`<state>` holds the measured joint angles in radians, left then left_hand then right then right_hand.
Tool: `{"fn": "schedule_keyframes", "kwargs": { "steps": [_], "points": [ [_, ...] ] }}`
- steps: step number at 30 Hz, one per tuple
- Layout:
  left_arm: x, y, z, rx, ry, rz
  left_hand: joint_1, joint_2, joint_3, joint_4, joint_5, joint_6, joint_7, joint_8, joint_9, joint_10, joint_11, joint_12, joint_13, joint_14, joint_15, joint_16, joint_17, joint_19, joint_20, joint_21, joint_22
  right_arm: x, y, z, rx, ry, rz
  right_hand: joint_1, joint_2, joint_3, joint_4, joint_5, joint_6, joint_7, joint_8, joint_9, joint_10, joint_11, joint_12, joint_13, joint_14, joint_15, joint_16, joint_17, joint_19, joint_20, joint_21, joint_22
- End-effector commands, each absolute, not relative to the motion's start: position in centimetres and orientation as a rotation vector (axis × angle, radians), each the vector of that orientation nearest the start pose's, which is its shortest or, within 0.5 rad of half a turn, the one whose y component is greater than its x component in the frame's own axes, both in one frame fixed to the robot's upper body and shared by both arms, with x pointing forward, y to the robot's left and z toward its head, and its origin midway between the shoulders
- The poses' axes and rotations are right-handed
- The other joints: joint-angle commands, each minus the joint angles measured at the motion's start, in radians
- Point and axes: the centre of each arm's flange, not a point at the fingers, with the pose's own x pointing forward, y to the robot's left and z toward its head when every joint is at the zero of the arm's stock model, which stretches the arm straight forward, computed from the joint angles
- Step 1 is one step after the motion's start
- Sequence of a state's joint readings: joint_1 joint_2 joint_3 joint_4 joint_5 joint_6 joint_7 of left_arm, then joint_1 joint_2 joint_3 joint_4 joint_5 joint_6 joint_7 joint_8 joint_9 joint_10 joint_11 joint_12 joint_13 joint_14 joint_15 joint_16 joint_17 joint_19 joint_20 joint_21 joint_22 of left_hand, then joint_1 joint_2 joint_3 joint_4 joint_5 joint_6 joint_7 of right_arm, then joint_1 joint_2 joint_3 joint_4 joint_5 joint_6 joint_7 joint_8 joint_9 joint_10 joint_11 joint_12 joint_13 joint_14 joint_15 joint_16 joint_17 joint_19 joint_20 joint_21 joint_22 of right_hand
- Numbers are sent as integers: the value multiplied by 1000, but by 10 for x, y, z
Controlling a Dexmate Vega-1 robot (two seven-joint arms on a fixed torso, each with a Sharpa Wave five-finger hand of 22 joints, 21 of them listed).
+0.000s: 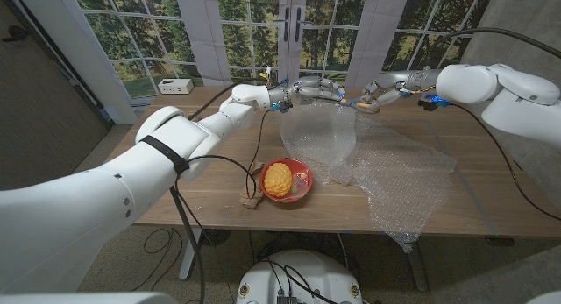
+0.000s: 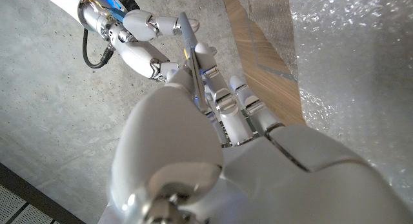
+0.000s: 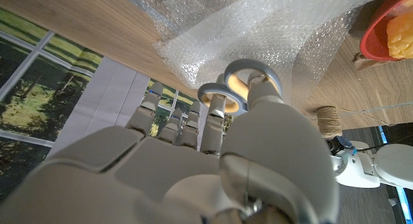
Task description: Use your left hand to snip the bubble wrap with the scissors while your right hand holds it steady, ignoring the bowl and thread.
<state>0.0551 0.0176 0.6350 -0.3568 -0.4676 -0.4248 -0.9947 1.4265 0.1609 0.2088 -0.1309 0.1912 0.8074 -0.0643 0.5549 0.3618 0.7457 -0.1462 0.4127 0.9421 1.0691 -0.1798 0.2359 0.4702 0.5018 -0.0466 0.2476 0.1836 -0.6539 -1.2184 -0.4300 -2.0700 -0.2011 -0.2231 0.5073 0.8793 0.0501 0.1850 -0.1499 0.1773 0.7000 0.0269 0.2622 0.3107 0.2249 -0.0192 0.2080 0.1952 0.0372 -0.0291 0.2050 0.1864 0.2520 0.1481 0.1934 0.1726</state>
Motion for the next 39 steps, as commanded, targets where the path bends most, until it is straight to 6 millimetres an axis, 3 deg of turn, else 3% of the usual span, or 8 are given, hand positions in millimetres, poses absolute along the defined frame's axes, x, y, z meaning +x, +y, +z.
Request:
{"fn": "schedule_keyframes", "kwargs": {
  "steps": [1,15,26,31,39],
  "points": [
    [672,44,123,464,-569,-1170,9,2,-6,-1,5,3,2,3,1,9,1,-2,2,3,-63,-2,2,11,-65,4,5,509,-281,141,-1661,-400,261,0,-12,-7,3,5,-10,-3,-7,-1,-3,9,-1,2,-8,-1,-4,3,-2,0,1,2],
    [673,44,122,457,-564,-1162,9,2,-7,-1,5,4,1,3,1,9,1,-5,3,3,-63,-5,3,12,-65,4,5,513,-280,143,-1709,-353,261,5,-12,-9,3,8,-50,4,-33,-11,-28,19,-10,2,-22,17,-8,3,-9,1,-1,2],
    [672,42,122,465,-568,-1162,9,1,-8,-1,6,5,1,3,0,9,1,-6,5,2,-63,-7,3,12,-65,4,5,516,-276,145,-1729,-355,265,7,-11,-10,5,8,-20,10,-28,-18,4,30,1,2,-10,21,-2,3,-7,-1,1,3],
    [673,43,121,461,-567,-1162,9,1,-8,-1,6,4,1,3,0,9,1,-6,6,2,-63,-7,3,11,-65,3,5,513,-278,146,-1714,-380,241,27,-1,-3,0,9,40,-4,-7,-16,41,21,12,2,15,4,6,2,5,-12,5,3],
    [673,42,122,453,-568,-1157,9,1,-8,-1,6,6,-1,3,-1,9,1,-8,8,2,-63,-8,3,11,-66,3,5,509,-279,146,-1712,-379,231,40,1,-1,-2,7,87,-1,9,-10,80,21,21,2,41,-8,13,2,20,-15,9,3]
  ]
}}
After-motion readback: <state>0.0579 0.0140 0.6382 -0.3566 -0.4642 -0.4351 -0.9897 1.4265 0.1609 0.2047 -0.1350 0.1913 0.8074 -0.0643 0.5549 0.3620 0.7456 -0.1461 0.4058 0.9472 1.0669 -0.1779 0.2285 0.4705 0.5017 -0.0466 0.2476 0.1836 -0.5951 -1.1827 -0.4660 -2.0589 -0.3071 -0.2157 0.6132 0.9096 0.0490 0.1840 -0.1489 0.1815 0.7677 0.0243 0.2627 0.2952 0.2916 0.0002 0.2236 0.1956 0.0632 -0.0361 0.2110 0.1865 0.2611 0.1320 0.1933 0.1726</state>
